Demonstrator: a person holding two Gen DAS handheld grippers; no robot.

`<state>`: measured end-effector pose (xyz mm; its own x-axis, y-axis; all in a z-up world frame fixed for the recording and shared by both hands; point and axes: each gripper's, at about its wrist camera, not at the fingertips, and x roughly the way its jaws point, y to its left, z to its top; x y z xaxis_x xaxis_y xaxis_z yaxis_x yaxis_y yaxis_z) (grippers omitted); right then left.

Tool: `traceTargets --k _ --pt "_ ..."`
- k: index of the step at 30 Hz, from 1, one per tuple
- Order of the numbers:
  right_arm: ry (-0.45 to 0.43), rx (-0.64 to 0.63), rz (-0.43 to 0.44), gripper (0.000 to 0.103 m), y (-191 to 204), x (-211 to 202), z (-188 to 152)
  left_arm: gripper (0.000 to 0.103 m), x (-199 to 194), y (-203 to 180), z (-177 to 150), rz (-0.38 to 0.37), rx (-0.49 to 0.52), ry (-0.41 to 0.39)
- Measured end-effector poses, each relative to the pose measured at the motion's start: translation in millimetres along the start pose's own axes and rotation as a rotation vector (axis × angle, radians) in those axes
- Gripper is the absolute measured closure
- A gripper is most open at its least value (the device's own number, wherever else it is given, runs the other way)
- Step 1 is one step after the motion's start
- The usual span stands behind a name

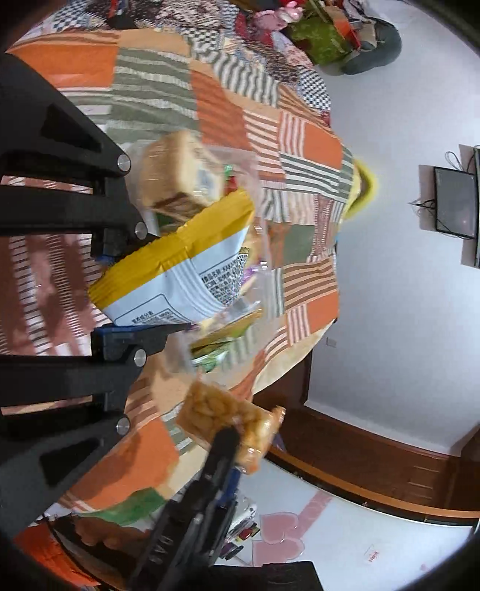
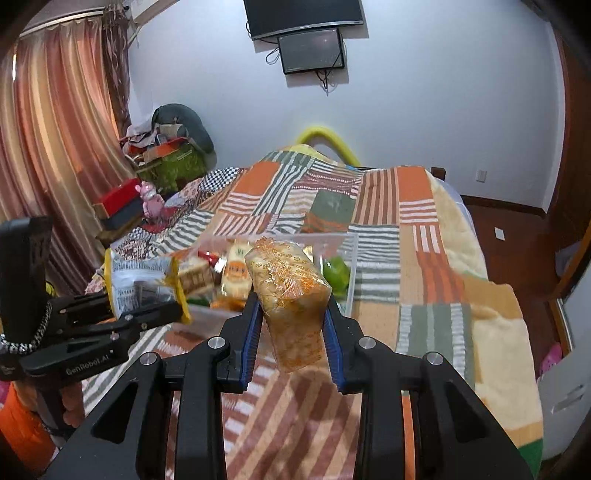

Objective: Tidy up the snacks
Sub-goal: 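Lower both bags into the clear box and open both tools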

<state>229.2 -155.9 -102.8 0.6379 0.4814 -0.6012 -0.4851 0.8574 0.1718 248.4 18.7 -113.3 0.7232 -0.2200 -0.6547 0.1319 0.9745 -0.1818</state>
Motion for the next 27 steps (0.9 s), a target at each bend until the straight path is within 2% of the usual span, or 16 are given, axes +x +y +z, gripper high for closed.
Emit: traceTargets --k 4,11,13,15,17,18,20,23,27 --pt "0.017 -0.002 0.011 0.074 1 17 11 0.08 17 -2 19 0.04 0.014 -0.017" --pt "0.116 0.008 0.061 0.074 3 63 17 0.08 56 8 31 0.038 -0.013 0.037" --pt "0.125 0.004 0.053 0.074 3 71 20 0.075 63 8 30 0.061 0.004 0.052" --pt "0.131 0.008 0.055 0.074 2 77 24 0.055 66 8 28 0.079 0.013 0.057" --pt "0.134 0.01 0.045 0.074 2 80 25 0.049 63 10 27 0.121 0.019 0.029" --pt "0.136 0.011 0.04 0.074 1 82 24 0.043 62 10 27 0.127 0.021 0.022" --pt "0.143 0.013 0.014 0.072 -1 86 24 0.038 57 12 28 0.126 0.012 0.008" --pt "0.16 0.015 -0.041 0.07 -3 89 22 0.038 48 13 29 0.126 0.007 -0.009" --pt "0.137 -0.002 -0.058 0.066 -5 73 23 0.038 31 12 30 0.134 0.015 -0.037"
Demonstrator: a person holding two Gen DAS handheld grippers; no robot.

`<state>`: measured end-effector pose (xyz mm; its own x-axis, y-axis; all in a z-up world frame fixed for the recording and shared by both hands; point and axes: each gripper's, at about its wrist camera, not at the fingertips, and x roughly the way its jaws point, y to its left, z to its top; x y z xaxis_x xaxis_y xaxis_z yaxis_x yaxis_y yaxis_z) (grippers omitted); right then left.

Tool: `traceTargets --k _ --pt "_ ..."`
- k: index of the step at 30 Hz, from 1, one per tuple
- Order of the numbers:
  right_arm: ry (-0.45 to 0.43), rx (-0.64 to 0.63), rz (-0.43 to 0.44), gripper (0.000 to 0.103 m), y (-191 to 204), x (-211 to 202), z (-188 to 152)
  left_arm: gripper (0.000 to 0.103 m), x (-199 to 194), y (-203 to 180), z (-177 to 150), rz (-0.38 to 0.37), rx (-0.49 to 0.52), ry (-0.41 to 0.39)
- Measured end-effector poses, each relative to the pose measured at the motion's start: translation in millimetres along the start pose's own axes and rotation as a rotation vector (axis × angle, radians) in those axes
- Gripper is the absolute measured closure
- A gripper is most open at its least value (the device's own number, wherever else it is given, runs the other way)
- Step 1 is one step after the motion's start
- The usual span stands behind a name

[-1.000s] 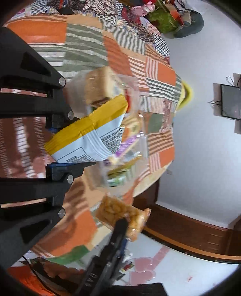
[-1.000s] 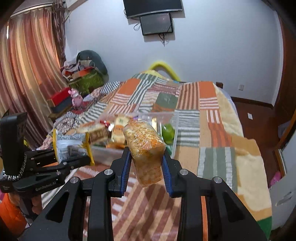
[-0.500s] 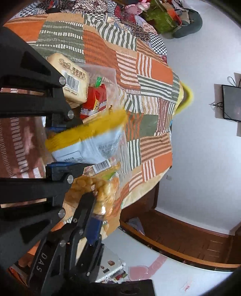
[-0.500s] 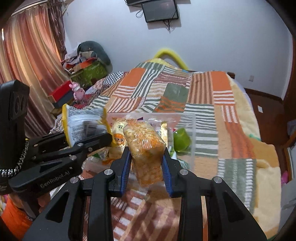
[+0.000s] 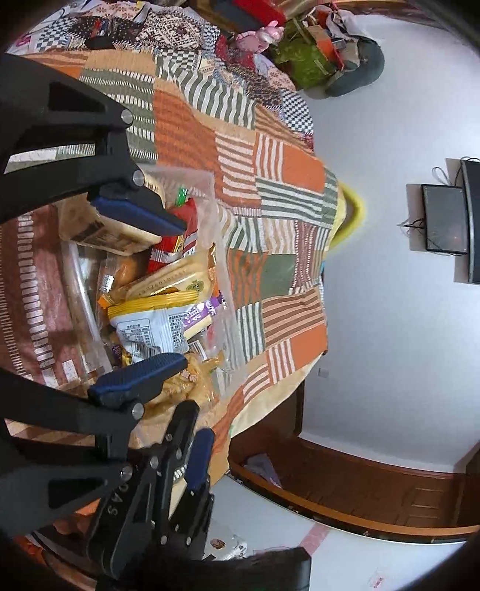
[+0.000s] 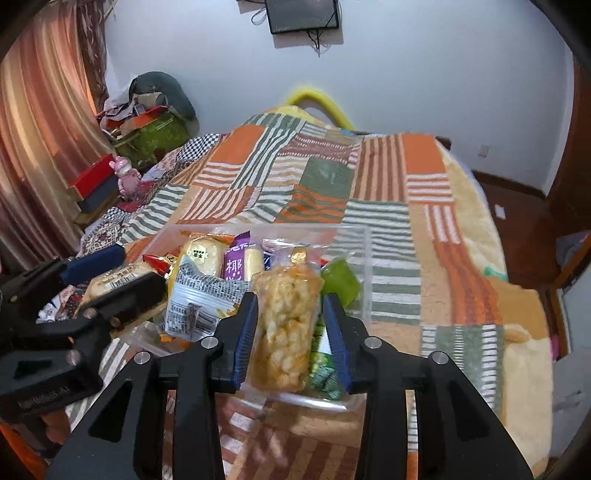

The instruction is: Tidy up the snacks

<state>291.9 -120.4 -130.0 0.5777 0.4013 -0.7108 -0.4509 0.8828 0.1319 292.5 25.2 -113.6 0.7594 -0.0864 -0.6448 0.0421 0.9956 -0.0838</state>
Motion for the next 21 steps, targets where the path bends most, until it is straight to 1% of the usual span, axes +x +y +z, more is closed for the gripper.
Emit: traceTargets --k 3,7,11,12,13,16,18,21 --pt "-0.043 -0.019 -0.019 0.065 1 -20 0 0.038 -22 -1 1 -0.003 0.0 -0.035" --pt "-0.11 -0.025 -0.005 0.065 4 -59 1 0.038 -60 -3 4 0.0 -0.002 -0.103" --pt "-0.192 -0.038 0.006 0.065 15 -107 1 0.038 -110 -6 7 0.001 0.002 -0.194" --pt "-0.207 -0.043 0.007 0.065 17 -112 2 0.038 -121 -7 8 0.001 0.001 -0.212" --pt "-0.238 -0.05 0.007 0.065 21 -128 1 0.038 -134 -8 8 0.003 0.002 -0.233" --pt "-0.299 -0.06 0.009 0.065 31 -156 -1 0.038 -174 -13 3 0.016 0.01 -0.303" --pt "-0.342 -0.063 0.016 0.065 38 -178 -5 0.037 -192 -16 -1 0.023 0.016 -0.335" --pt "-0.384 -0.058 0.024 0.065 44 -197 -11 0.034 -221 -20 -9 0.027 0.023 -0.376"
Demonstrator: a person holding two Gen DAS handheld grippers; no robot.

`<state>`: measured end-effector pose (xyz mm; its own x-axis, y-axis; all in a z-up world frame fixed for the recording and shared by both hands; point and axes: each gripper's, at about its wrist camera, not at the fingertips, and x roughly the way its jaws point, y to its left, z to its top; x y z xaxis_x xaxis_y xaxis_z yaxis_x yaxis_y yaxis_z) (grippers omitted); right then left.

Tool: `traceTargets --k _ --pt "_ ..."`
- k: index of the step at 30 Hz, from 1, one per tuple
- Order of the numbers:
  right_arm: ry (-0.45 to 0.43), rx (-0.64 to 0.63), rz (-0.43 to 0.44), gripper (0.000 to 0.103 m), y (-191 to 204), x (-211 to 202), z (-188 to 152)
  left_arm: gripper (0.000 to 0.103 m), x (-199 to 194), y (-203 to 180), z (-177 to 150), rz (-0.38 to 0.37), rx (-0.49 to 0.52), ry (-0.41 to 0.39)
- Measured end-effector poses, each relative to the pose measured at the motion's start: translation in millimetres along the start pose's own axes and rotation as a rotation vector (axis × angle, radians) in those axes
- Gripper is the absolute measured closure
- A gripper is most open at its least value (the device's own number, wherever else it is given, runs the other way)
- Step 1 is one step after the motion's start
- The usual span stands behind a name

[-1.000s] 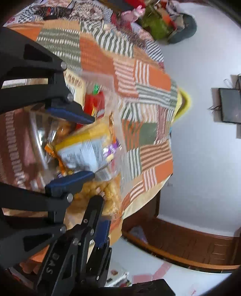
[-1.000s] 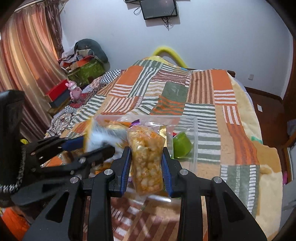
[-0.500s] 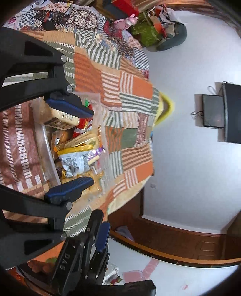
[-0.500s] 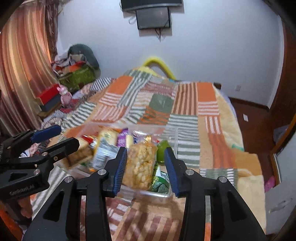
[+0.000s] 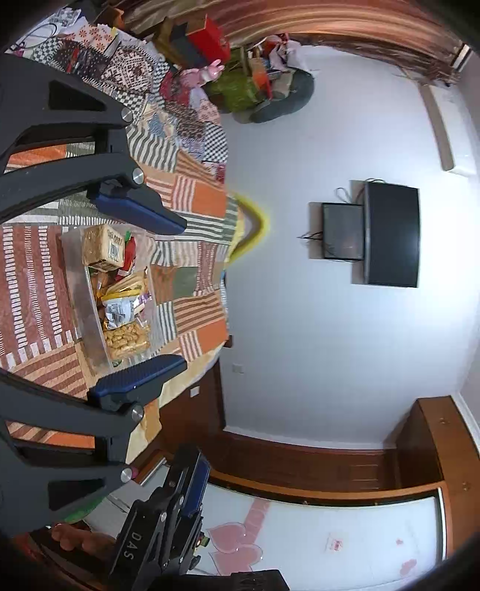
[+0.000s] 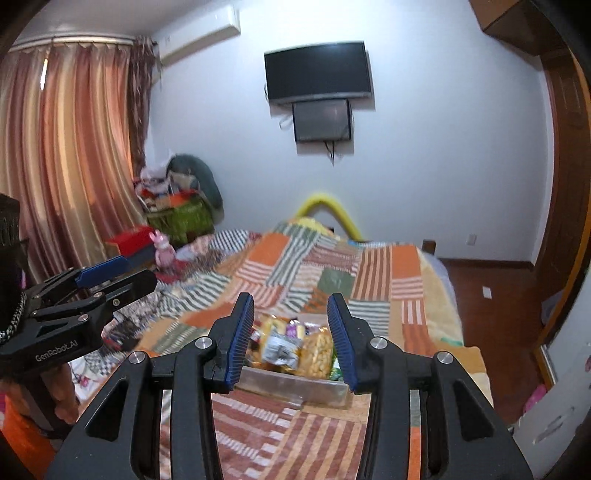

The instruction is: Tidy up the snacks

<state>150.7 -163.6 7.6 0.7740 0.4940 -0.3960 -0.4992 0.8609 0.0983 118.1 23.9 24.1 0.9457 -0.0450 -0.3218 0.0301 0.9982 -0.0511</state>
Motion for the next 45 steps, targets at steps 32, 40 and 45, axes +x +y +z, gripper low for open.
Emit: traceTargets --k 32,40,45 --pt "-0.13 -0.029 -0.086 0.0 29 -47 -27 0.0 -70 -6 -28 0.035 -0.007 -0.064" --pt "-0.133 -0.019 -0.106 0.0 28 -51 -34 0.0 -70 -8 -27 0.029 -0.01 -0.065" --pt "-0.136 -0.017 -0.105 0.0 28 -54 -35 0.0 -68 -9 -27 0.023 -0.016 -0.064"
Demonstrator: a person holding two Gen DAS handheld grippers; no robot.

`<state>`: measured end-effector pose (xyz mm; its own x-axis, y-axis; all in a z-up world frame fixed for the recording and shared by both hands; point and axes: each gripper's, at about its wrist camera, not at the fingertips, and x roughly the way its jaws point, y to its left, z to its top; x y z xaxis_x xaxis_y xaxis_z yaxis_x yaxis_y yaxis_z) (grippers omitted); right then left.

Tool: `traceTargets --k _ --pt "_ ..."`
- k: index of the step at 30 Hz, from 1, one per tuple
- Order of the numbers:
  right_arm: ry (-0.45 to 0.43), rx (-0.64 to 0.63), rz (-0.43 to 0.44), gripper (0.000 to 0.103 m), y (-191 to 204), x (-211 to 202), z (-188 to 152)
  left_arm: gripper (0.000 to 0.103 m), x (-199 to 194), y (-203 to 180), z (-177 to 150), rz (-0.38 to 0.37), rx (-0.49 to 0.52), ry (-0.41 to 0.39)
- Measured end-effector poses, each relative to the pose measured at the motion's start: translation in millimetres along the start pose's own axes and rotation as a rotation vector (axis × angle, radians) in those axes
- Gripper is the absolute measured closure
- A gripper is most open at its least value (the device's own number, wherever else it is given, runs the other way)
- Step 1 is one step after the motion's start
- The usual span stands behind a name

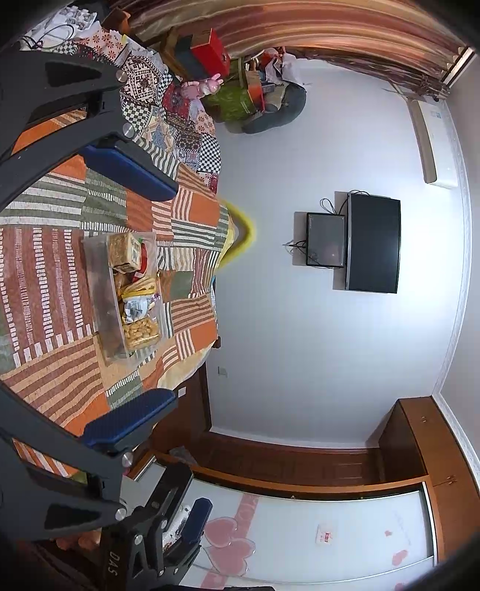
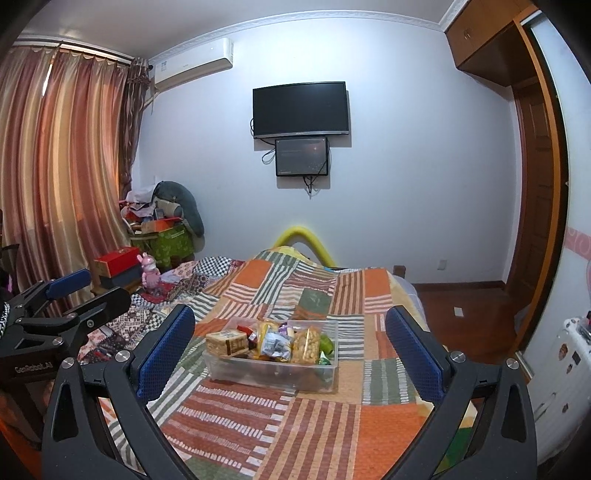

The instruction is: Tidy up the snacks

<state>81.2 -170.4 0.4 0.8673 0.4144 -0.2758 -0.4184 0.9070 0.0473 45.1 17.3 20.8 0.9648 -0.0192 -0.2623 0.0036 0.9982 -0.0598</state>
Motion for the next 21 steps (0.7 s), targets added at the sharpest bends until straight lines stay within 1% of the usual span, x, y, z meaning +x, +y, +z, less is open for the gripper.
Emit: traceTargets --k 14,21 --pt "-0.012 0.009 0.005 0.0 -1.8 -5.6 3.3 0.0 4.5 0.0 1.3 -0.013 -0.016 0.005" --pt "-0.019 0.007 0.007 0.0 -2.3 -7.7 5.5 0.0 3.5 -2.1 2.9 -0.015 -0.005 -0.001"
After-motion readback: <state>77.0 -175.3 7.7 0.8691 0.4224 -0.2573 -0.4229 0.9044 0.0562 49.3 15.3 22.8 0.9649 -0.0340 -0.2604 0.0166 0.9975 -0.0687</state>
